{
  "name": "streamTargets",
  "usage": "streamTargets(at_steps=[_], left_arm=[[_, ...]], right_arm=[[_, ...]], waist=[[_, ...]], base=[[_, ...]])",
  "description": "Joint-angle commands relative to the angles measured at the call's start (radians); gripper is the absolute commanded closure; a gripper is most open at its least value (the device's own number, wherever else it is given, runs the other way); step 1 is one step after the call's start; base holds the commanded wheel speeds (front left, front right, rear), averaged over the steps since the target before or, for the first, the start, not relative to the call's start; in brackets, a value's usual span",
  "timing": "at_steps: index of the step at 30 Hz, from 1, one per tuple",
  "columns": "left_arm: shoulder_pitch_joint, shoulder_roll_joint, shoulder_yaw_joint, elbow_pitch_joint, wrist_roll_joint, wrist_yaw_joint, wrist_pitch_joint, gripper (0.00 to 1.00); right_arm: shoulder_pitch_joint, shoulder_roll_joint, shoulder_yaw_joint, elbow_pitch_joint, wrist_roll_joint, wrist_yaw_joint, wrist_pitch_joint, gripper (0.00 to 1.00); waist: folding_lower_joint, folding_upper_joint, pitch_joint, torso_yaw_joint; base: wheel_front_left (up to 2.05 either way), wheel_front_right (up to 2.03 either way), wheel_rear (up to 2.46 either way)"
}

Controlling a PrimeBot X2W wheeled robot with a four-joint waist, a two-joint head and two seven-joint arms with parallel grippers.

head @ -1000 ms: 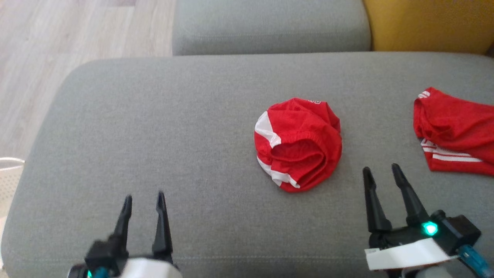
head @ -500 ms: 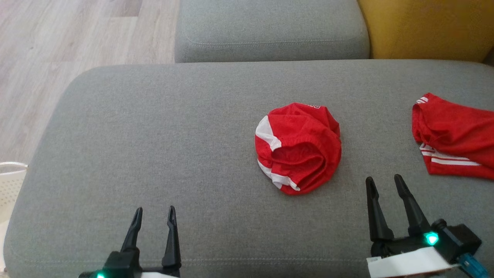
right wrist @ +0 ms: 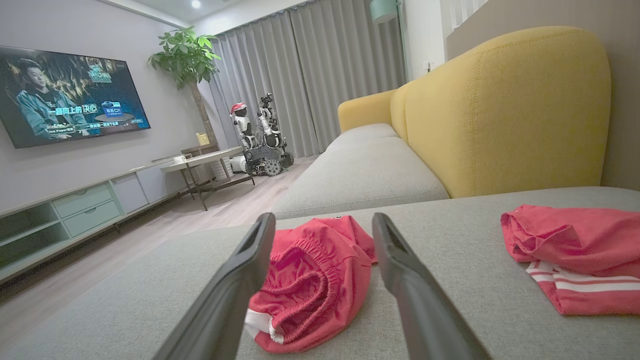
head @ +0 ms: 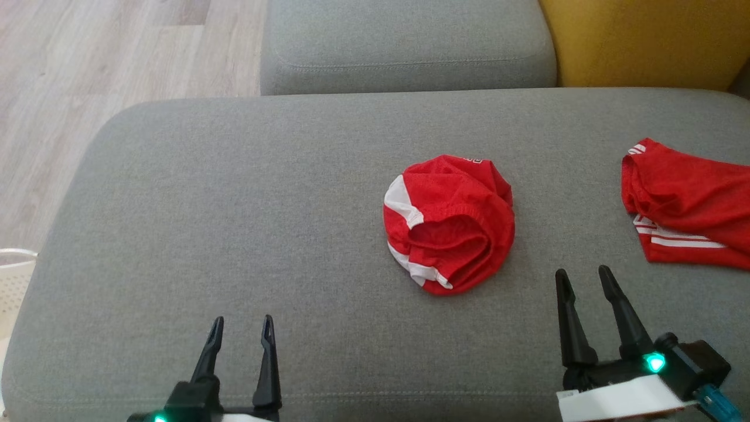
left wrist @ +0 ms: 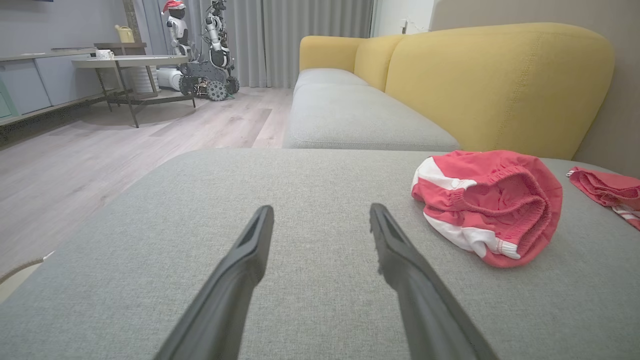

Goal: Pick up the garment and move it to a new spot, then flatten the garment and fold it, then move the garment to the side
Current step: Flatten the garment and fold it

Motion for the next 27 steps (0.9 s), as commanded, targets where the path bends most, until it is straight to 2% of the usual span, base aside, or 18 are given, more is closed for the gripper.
streamTargets(at_steps=[1, 8, 10, 15, 19, 24, 27], left_arm=[[-0.057, -0.009, 0.025, -0.029, -0.001, 0.004, -0.012, 0.00], [-0.058, -0.009, 0.026, -0.033, 0.001, 0.012, -0.012, 0.00], [-0.066, -0.009, 0.018, -0.029, 0.007, 0.003, -0.012, 0.00], [-0.155, -0.009, -0.043, 0.043, 0.025, -0.069, -0.012, 0.00], [-0.301, -0.009, -0.117, 0.147, 0.026, -0.137, -0.012, 0.00], [-0.494, -0.009, -0.218, 0.307, -0.029, -0.190, -0.012, 0.00], [-0.595, -0.009, -0.274, 0.442, -0.086, -0.200, -0.012, 0.00]], right_arm=[[-0.032, -0.002, 0.020, -0.031, 0.002, 0.006, -0.004, 0.00], [-0.035, -0.002, 0.021, -0.033, 0.003, 0.006, -0.004, 0.00], [-0.036, -0.002, 0.020, -0.034, 0.001, 0.006, -0.004, 0.00], [-0.044, 0.000, 0.026, -0.041, 0.003, 0.006, -0.004, 0.00], [-0.076, -0.003, 0.047, -0.042, 0.002, 0.006, -0.004, 0.00], [-0.125, -0.011, 0.059, -0.046, 0.004, 0.006, -0.004, 0.00], [-0.149, -0.017, 0.067, -0.046, 0.005, 0.006, -0.004, 0.00]], waist=[[0.0001, 0.0000, 0.000, -0.002], [0.0001, 0.0000, 0.012, -0.014], [0.0001, 0.0000, 0.019, -0.020], [0.0001, 0.0000, 0.059, -0.034], [0.0001, 0.0000, 0.116, -0.062], [0.0001, 0.0000, 0.188, -0.096], [0.0001, 0.0000, 0.221, -0.119]], base=[[0.00, 0.00, 0.00], [0.00, 0.00, 0.00], [0.00, 0.00, 0.00], [0.00, 0.00, 0.00], [0.00, 0.00, 0.00], [0.00, 0.00, 0.00], [0.00, 0.00, 0.00]])
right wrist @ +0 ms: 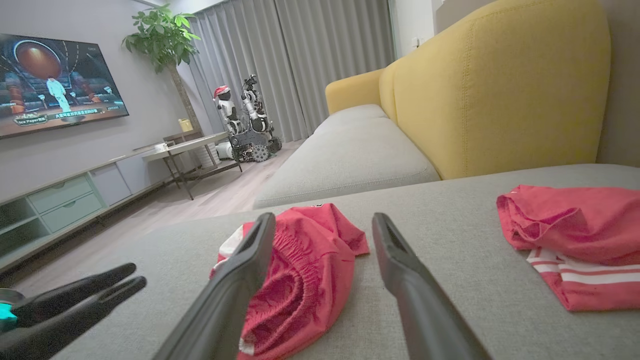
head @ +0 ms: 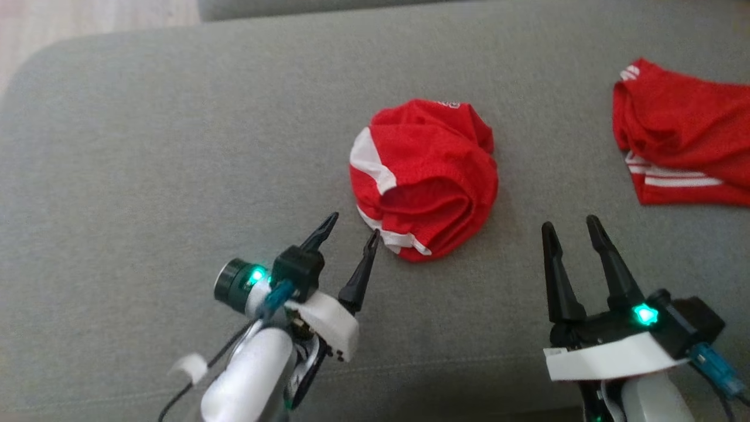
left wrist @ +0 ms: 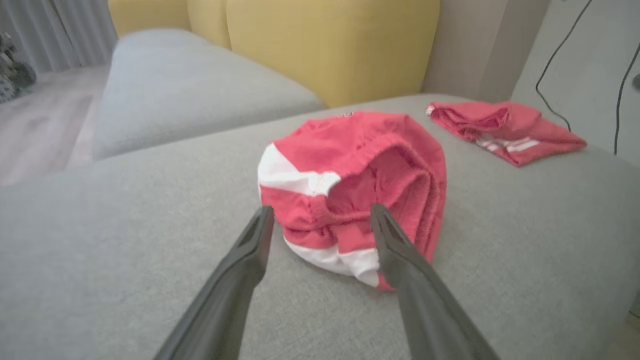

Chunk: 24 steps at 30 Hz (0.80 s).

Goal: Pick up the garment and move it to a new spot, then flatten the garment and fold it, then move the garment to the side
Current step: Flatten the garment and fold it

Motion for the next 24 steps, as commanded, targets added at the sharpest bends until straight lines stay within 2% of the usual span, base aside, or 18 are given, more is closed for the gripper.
streamTargets(at_steps=[1, 11, 16, 17, 18, 21, 24], left_arm=[[-0.067, 0.000, 0.005, 0.030, -0.034, -0.003, -0.012, 0.00], [-0.251, 0.000, -0.114, 0.188, -0.160, 0.032, -0.012, 0.00], [-0.316, 0.000, -0.135, 0.271, -0.191, 0.079, -0.012, 0.00], [-0.330, 0.000, -0.125, 0.280, -0.188, 0.099, -0.012, 0.69], [-0.341, 0.000, -0.121, 0.300, -0.179, 0.112, -0.012, 1.00], [-0.372, 0.006, -0.080, 0.326, -0.155, 0.145, -0.012, 1.00], [-0.403, 0.040, -0.047, 0.299, -0.109, 0.158, -0.012, 1.00]], right_arm=[[-0.037, -0.011, 0.028, -0.032, 0.005, 0.006, -0.004, 0.00], [-0.071, -0.011, 0.038, -0.027, 0.007, 0.006, -0.004, 0.00], [-0.086, -0.009, 0.053, -0.025, 0.008, 0.006, -0.004, 0.00], [-0.090, -0.008, 0.056, -0.024, 0.008, 0.006, -0.004, 0.00], [-0.094, -0.008, 0.059, -0.022, 0.008, 0.006, -0.004, 0.00], [-0.103, -0.005, 0.066, -0.021, 0.009, 0.006, -0.004, 0.00], [-0.104, 0.000, 0.066, -0.018, 0.013, 0.006, -0.004, 0.00]], waist=[[0.0000, 0.0000, 0.041, -0.036], [0.0000, 0.0000, 0.093, -0.081], [0.0000, 0.0000, 0.109, -0.098], [0.0000, 0.0000, 0.111, -0.102], [0.0000, 0.0000, 0.111, -0.106], [0.0000, 0.0000, 0.108, -0.118], [0.0000, 0.0000, 0.097, -0.130]], base=[[0.00, 0.00, 0.00], [0.00, 0.00, 0.00], [0.00, 0.00, 0.00], [0.00, 0.00, 0.00], [0.00, 0.00, 0.00], [0.00, 0.00, 0.00], [0.00, 0.00, 0.00]])
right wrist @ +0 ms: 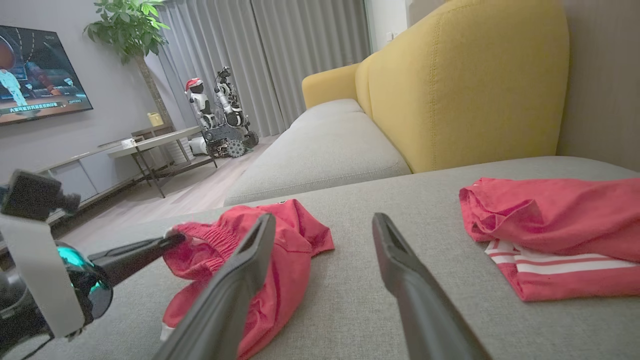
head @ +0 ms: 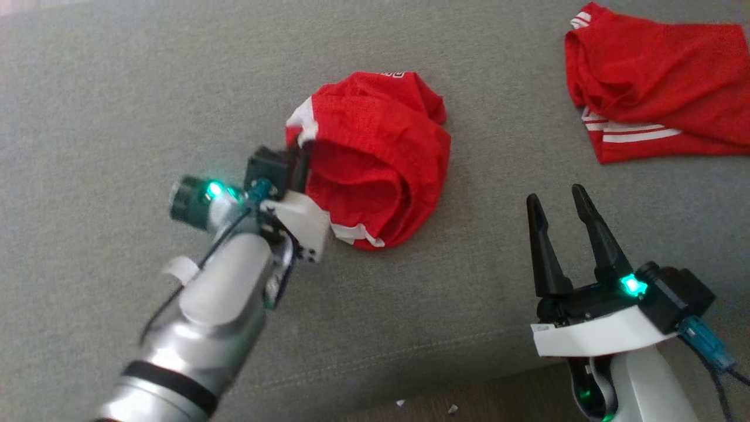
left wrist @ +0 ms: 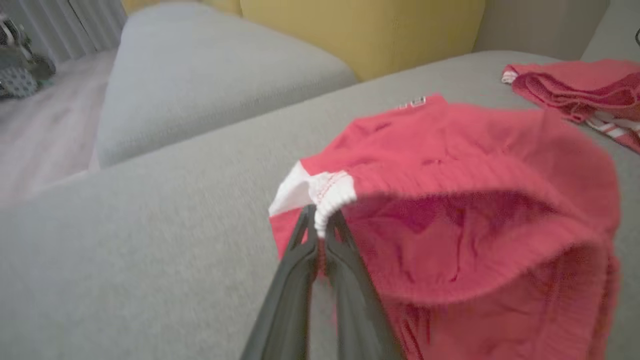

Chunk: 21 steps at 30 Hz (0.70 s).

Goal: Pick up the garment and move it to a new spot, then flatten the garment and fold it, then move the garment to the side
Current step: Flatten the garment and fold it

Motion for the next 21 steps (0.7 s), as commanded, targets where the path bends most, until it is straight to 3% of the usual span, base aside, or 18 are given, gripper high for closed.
streamTargets(at_steps=[1, 5, 10, 16, 21], left_arm=[[-0.066, 0.046, 0.041, -0.064, 0.047, 0.016, -0.012, 1.00], [-0.125, 0.111, 0.046, -0.192, 0.166, 0.024, -0.012, 1.00], [-0.217, 0.168, -0.003, -0.356, 0.303, -0.003, -0.012, 1.00], [-0.299, 0.181, -0.126, -0.542, 0.386, -0.046, -0.012, 1.00], [-0.194, 0.208, -0.290, -0.623, 0.408, -0.067, -0.012, 1.00]], right_arm=[[-0.016, 0.004, 0.026, -0.026, 0.014, 0.006, -0.004, 0.00], [-0.011, 0.010, 0.031, -0.018, 0.019, 0.006, -0.004, 0.00], [-0.002, 0.014, 0.037, -0.013, 0.023, 0.006, -0.004, 0.00], [0.011, 0.004, 0.023, -0.014, 0.022, 0.006, -0.004, 0.00], [0.037, -0.006, 0.007, -0.020, 0.018, 0.006, -0.004, 0.00]], waist=[[-0.0001, 0.0000, -0.011, -0.009], [-0.0001, 0.0000, -0.032, -0.027], [-0.0001, 0.0000, -0.061, -0.048], [-0.0001, 0.0000, -0.086, -0.042], [-0.0001, 0.0000, -0.091, -0.006]], base=[[0.00, 0.00, 0.00], [0.00, 0.00, 0.00], [0.00, 0.00, 0.00], [0.00, 0.00, 0.00], [0.00, 0.00, 0.00]])
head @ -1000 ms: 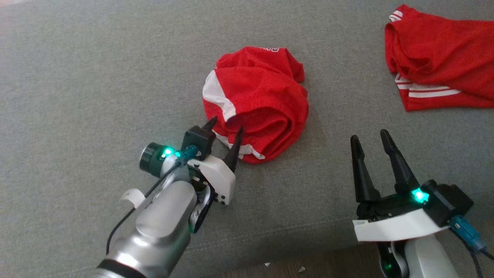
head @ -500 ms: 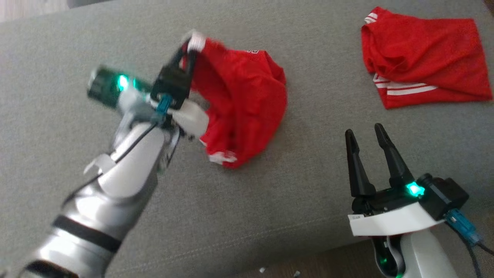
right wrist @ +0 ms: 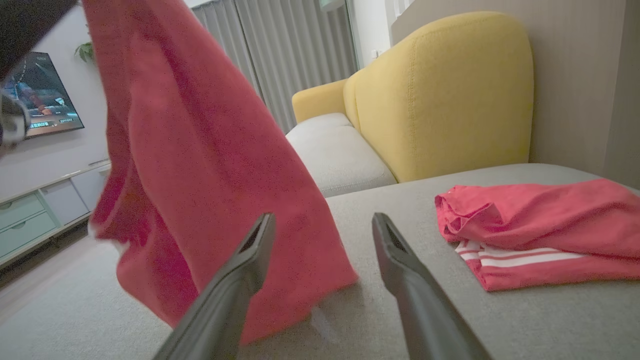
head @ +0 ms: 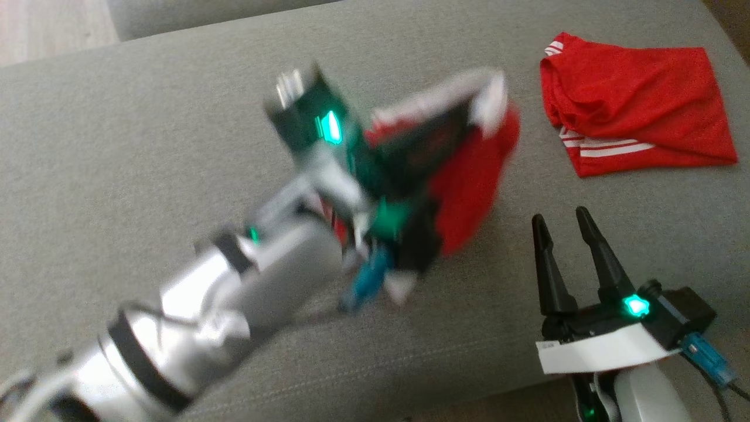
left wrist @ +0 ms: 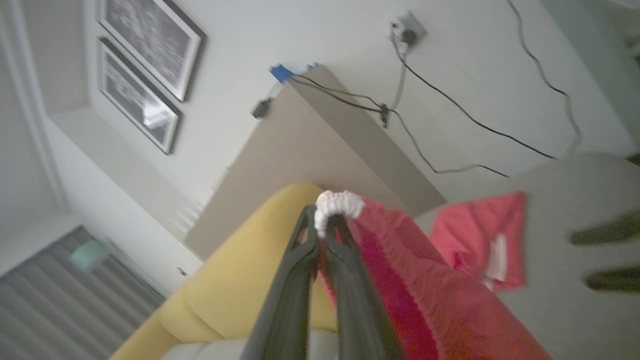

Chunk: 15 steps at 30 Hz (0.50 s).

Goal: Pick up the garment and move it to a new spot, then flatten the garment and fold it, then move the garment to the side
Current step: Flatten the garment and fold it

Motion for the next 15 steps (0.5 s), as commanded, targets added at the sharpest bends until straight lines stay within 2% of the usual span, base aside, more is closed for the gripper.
streamTargets(at_steps=[1, 5, 9, 10, 11, 15], left_arm=[[0.057, 0.053, -0.021, -0.013, 0.007, -0.007, -0.003, 1.00], [0.157, 0.086, -0.092, 0.033, -0.005, -0.002, -0.003, 1.00], [0.246, 0.096, -0.108, 0.085, -0.045, 0.055, -0.003, 1.00], [0.261, 0.093, -0.102, 0.090, -0.059, 0.071, -0.003, 0.19], [0.274, 0.089, -0.094, 0.086, -0.073, 0.086, -0.003, 0.00], [0.324, 0.091, -0.056, 0.039, -0.118, 0.132, -0.003, 0.00]], right_arm=[[-0.001, -0.007, 0.020, -0.038, 0.000, 0.006, -0.004, 0.00], [0.004, -0.011, 0.021, -0.045, -0.004, 0.006, -0.004, 0.00], [0.002, -0.022, 0.026, -0.046, -0.007, 0.006, -0.004, 0.00], [0.001, -0.024, 0.026, -0.047, -0.008, 0.006, -0.004, 0.00], [0.000, -0.026, 0.027, -0.048, -0.009, 0.006, -0.004, 0.00], [-0.005, -0.032, 0.025, -0.047, -0.012, 0.006, -0.004, 0.00]], waist=[[-0.0001, 0.0000, 0.008, 0.027], [-0.0001, 0.0000, 0.035, 0.062], [-0.0001, 0.0000, 0.059, 0.107], [-0.0001, 0.0000, 0.063, 0.118], [-0.0001, 0.0000, 0.066, 0.127], [-0.0001, 0.0000, 0.063, 0.158]], base=[[0.00, 0.00, 0.00], [0.00, 0.00, 0.00], [0.00, 0.00, 0.00], [0.00, 0.00, 0.00], [0.00, 0.00, 0.00], [0.00, 0.00, 0.00]])
